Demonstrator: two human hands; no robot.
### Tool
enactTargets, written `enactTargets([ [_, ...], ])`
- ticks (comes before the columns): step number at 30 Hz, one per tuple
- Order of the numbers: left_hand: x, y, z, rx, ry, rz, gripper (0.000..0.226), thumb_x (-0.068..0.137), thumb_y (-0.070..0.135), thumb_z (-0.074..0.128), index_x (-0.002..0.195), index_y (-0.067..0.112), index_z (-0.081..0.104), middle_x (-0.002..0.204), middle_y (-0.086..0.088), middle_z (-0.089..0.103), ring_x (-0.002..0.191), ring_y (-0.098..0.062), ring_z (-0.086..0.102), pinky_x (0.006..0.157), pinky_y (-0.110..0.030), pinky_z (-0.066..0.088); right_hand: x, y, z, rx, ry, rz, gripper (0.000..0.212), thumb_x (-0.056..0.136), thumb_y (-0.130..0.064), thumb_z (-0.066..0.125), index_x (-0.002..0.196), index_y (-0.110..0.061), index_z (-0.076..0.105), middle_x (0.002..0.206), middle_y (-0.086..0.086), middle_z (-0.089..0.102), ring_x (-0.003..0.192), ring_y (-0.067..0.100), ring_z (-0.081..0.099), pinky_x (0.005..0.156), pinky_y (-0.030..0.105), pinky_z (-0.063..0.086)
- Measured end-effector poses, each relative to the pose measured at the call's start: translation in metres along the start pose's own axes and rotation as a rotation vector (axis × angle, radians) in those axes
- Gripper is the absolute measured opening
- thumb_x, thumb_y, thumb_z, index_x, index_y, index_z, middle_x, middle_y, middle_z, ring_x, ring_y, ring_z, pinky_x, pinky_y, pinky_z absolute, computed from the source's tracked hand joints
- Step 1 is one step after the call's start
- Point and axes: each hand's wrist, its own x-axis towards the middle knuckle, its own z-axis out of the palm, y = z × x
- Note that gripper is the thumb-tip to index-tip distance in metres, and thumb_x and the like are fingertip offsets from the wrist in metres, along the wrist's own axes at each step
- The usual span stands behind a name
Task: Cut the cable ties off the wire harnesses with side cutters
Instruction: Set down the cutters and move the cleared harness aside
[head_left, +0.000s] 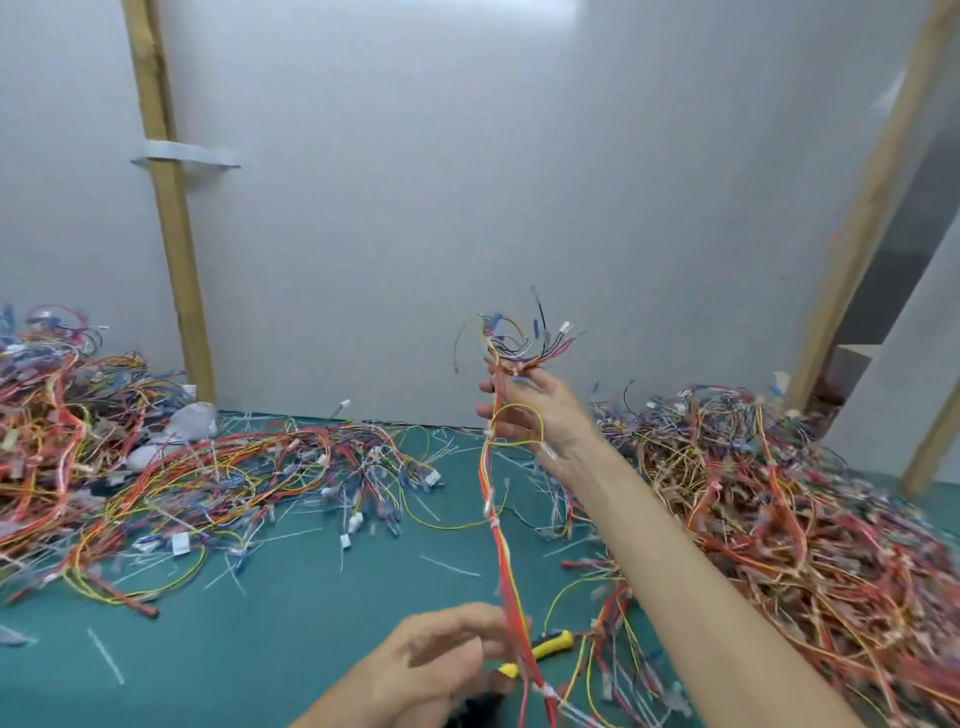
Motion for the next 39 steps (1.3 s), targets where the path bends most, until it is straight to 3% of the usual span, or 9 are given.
enactTargets([
  [3,-0.005,0.002,0.007,-0.032,0.085,-0.04,0.037,0.105,-0.005,0.015,0.136,-0.013,0.035,0.139,-0.025,0.045,0.135,-0.042,0.036,0.114,-0.048,0.026,-0.01,0.019,-0.011,0.063,-0.04,-0.028,0.03,0.092,-0.002,0.057,0.12,-0.012,0.057,0.092,0.004,0.067,0.052,0.011,0.063,0.042,0.019,0.049],
  [7,0.005,-0.015,0.018,0.166,0.029,-0.121,0.016,0.101,0.017,0.054,0.1,0.024,0.069,0.103,0.005,0.069,0.099,-0.014,0.063,0.092,-0.021,0.043,-0.024,0.045,-0.032,0.244,-0.192,0.018,0.06,0.082,0.002,0.058,0.136,-0.023,0.049,0.108,-0.001,0.072,0.056,0.012,0.061,0.045,0.022,0.05],
  [11,0.003,-0.009,0.022,0.171,0.014,-0.192,0.012,0.101,0.011,0.051,0.1,0.016,0.062,0.099,0.001,0.064,0.093,-0.013,0.06,0.085,-0.019,0.042,-0.027,0.055,-0.042,0.237,-0.276,0.016,0.066,0.081,0.005,0.059,0.139,-0.024,0.048,0.131,-0.001,0.064,0.06,0.013,0.062,0.074,0.03,0.059],
  [14,-0.002,-0.003,0.022,0.072,0.005,-0.184,0.011,0.101,0.006,0.045,0.106,0.004,0.055,0.101,-0.009,0.06,0.098,-0.026,0.061,0.089,-0.03,0.045,-0.029,0.06,-0.05,0.279,-0.319,-0.018,0.069,0.077,0.006,0.067,0.137,-0.023,0.051,0.117,-0.003,0.067,0.06,0.012,0.058,0.092,0.043,0.055],
  [17,-0.007,-0.007,0.027,0.032,0.018,-0.183,0.011,0.101,0.005,0.045,0.107,-0.001,0.053,0.103,-0.014,0.059,0.11,-0.041,0.06,0.094,-0.041,0.046,-0.03,0.06,-0.057,0.345,-0.402,-0.031,0.076,0.063,-0.004,0.086,0.13,-0.02,0.056,0.088,-0.006,0.066,0.062,0.013,0.058,0.084,0.038,0.056],
  [21,-0.009,-0.01,0.027,0.051,0.045,-0.213,0.014,0.101,0.011,0.049,0.11,0.001,0.051,0.106,-0.016,0.06,0.119,-0.047,0.055,0.098,-0.043,0.045,-0.03,0.055,-0.06,0.382,-0.477,-0.061,0.082,0.071,-0.006,0.081,0.142,-0.02,0.043,0.092,-0.009,0.066,0.065,0.012,0.056,0.083,0.035,0.055],
  [28,-0.006,-0.01,0.024,0.107,-0.03,-0.204,0.033,0.103,0.008,0.038,0.135,0.001,0.046,0.116,-0.02,0.06,0.122,-0.047,0.052,0.104,-0.048,0.041,-0.03,0.052,-0.06,0.462,-0.458,-0.045,0.08,0.065,-0.006,0.085,0.136,-0.019,0.051,0.078,-0.001,0.058,0.063,0.013,0.051,0.065,0.026,0.049],
  [34,-0.008,-0.008,0.024,0.098,-0.02,-0.191,0.037,0.103,0.009,0.037,0.139,-0.001,0.039,0.119,-0.02,0.062,0.125,-0.046,0.051,0.106,-0.048,0.041,-0.033,0.048,-0.063,0.437,-0.399,-0.045,0.067,0.08,0.002,0.059,0.142,-0.016,0.043,0.077,-0.002,0.056,0.063,0.011,0.051,0.064,0.024,0.048],
  [39,-0.011,0.002,0.021,0.04,0.122,-0.187,0.041,0.098,0.015,0.044,0.136,-0.001,0.041,0.113,-0.016,0.067,0.122,-0.038,0.056,0.096,-0.038,0.049,-0.037,0.042,-0.067,0.433,-0.374,-0.056,0.056,0.085,0.004,0.048,0.137,-0.017,0.049,0.08,-0.002,0.054,0.062,0.012,0.051,0.065,0.025,0.052],
])
